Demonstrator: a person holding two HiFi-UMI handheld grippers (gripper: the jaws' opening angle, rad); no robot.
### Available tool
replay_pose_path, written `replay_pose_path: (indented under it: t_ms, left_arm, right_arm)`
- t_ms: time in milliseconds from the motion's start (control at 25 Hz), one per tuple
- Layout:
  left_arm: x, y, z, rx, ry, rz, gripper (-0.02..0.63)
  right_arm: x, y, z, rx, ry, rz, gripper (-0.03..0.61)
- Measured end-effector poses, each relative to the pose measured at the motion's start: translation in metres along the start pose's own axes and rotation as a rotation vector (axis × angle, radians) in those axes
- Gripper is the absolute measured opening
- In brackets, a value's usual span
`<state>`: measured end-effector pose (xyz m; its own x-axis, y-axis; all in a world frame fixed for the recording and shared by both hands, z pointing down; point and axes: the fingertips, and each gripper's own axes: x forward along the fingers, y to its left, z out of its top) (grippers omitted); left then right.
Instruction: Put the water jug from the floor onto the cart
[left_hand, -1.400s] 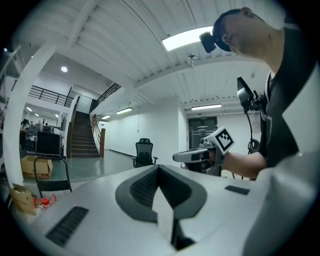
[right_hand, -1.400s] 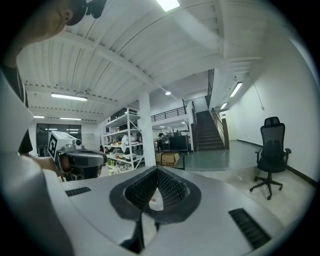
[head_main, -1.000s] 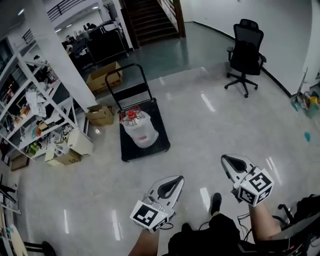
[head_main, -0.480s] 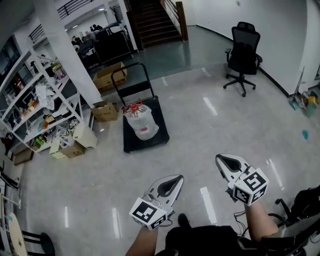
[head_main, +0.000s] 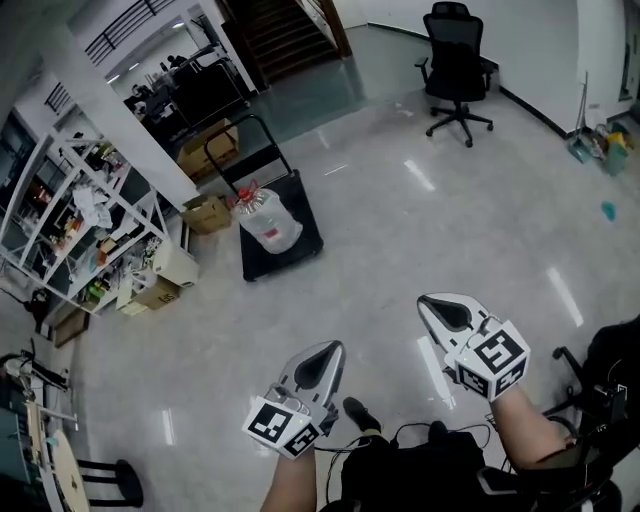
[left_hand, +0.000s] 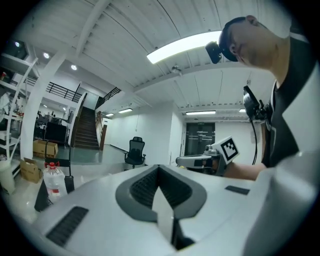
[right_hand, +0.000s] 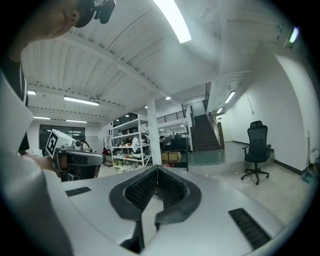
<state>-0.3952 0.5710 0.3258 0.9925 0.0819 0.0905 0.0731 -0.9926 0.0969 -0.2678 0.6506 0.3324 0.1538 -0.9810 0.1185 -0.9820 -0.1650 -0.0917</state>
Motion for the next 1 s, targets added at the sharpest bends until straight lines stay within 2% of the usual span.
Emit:
replay_pose_path:
  t_ms: [160,360,480,720,840,1000]
  left_arm:
    - [-0.025,-0.031,0.005,0.006,0.005,0.024,0.000]
    - [-0.060,-0.046,0.010,0.028,0.006,0.020,0.000]
    - [-0.086,-0.042,0.008,0.035,-0.014,0.022,0.000]
    - [-0.147,-0.013,0.022,0.021,-0.071,0.059,0.000]
    - [-0.161,-0.006,0.015,-0.015,-0.081,0.062,0.000]
    - [-0.173,-0.006,0.013,-0.020,-0.084,0.048,0.000]
  right_arm:
    - [-0.031,0.018,0.001,0.000,-0.013,0.015,0.002]
    - [-0.046,0.048,0.011,0.008,-0.039,0.004,0.002]
    - [-0.050,0.068,0.012,0.001,-0.053,-0.048,0.002]
    - [-0.050,0.115,0.022,-0.006,-0.040,-0.089,0.002]
    - [-0.052,0.129,0.021,-0.011,-0.031,-0.095,0.002]
    - [-0.051,0.146,0.017,-0.017,-0.013,-0.101,0.002]
